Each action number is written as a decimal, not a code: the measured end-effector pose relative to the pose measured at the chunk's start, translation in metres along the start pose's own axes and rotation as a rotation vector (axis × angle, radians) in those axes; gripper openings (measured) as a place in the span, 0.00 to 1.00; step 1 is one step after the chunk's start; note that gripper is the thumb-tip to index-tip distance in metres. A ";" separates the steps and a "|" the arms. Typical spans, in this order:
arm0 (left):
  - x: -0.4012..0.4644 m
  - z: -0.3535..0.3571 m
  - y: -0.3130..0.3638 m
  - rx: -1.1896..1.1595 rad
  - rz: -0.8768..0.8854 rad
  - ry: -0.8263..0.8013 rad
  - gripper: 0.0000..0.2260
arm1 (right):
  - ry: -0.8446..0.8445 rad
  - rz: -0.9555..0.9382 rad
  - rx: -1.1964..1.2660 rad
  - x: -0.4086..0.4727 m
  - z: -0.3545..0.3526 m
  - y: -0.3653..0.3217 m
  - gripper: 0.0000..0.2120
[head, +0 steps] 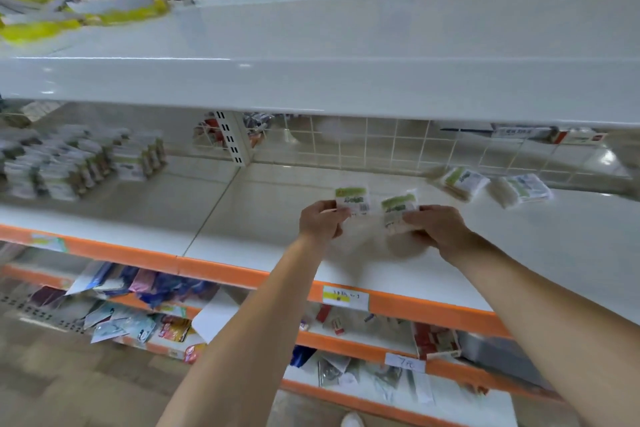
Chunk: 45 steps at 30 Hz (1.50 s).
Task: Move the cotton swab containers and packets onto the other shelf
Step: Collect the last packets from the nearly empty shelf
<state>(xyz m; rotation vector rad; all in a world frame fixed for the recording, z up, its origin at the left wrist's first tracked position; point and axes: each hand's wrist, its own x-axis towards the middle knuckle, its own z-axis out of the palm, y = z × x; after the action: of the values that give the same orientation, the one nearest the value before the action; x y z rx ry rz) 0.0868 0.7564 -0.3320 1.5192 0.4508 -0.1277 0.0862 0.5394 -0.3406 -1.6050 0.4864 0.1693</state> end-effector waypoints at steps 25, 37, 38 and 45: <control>-0.087 -0.168 -0.019 -0.196 -0.028 0.425 0.11 | -0.389 -0.016 -0.060 -0.065 0.153 0.001 0.06; -0.084 -0.317 -0.017 -0.112 -0.014 0.549 0.07 | -0.492 -0.045 -0.116 -0.092 0.309 0.012 0.11; -0.083 -0.329 -0.017 -0.116 -0.005 0.551 0.07 | -0.495 -0.049 -0.123 -0.096 0.321 0.013 0.11; -0.075 -0.401 -0.014 -0.092 0.024 0.564 0.08 | -0.519 0.000 -0.045 -0.117 0.392 0.013 0.10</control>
<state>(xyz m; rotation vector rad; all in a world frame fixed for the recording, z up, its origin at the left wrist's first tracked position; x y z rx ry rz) -0.0691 1.1332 -0.3129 1.4579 0.8725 0.3457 0.0472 0.9471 -0.3469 -1.5310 0.0800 0.5824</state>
